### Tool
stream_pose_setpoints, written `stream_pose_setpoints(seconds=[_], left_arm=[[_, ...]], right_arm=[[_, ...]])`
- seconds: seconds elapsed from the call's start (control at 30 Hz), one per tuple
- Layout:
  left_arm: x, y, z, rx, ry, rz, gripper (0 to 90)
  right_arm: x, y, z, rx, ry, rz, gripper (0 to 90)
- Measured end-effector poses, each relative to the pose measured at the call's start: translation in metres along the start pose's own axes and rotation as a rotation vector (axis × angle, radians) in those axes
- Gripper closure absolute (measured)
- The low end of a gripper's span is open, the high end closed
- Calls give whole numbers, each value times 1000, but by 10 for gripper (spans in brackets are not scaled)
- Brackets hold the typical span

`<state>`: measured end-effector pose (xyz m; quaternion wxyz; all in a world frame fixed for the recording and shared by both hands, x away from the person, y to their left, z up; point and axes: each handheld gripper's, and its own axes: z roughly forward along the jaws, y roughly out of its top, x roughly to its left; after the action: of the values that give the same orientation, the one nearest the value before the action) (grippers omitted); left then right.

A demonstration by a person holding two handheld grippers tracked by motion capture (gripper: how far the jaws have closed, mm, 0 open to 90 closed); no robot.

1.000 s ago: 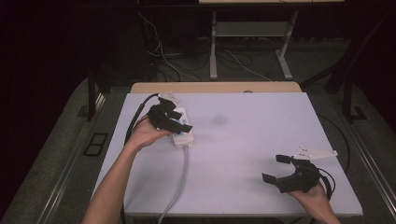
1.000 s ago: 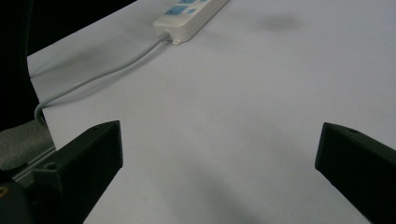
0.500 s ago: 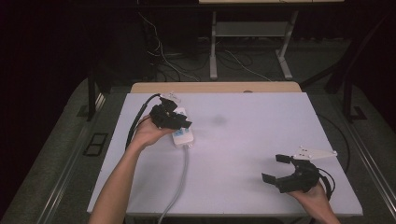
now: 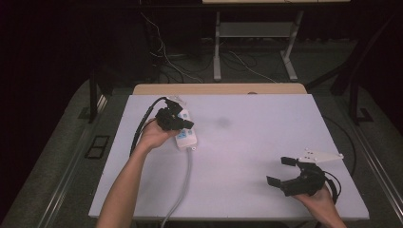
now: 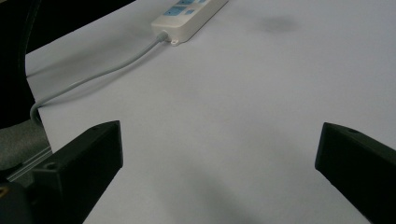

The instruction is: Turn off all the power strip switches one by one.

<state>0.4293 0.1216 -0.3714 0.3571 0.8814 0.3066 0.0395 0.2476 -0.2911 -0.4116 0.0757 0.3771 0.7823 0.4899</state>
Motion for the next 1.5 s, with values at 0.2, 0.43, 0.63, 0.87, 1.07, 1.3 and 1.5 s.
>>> stream_pose_setpoints(seconds=[0.2,0.43,0.63,0.87,1.07,1.3,1.5], left_arm=[[7,-2,7,8,5,-17,890],[12,-4,14,25,10,-26,890],[14,-6,20,45,11,-29,890],[18,-10,27,57,16,-42,890],[20,-15,33,70,19,-53,890],[22,-18,34,50,17,-64,890],[22,-19,35,26,25,-75,891]], right_arm=[[0,0,1,4,-3,-4,7],[0,0,1,6,-4,-5,7],[0,0,1,6,-3,-5,7],[0,0,0,7,-2,-5,7],[-1,0,1,8,-3,-6,7],[-1,0,1,10,-3,-6,7],[0,0,1,11,-3,-9,7]])
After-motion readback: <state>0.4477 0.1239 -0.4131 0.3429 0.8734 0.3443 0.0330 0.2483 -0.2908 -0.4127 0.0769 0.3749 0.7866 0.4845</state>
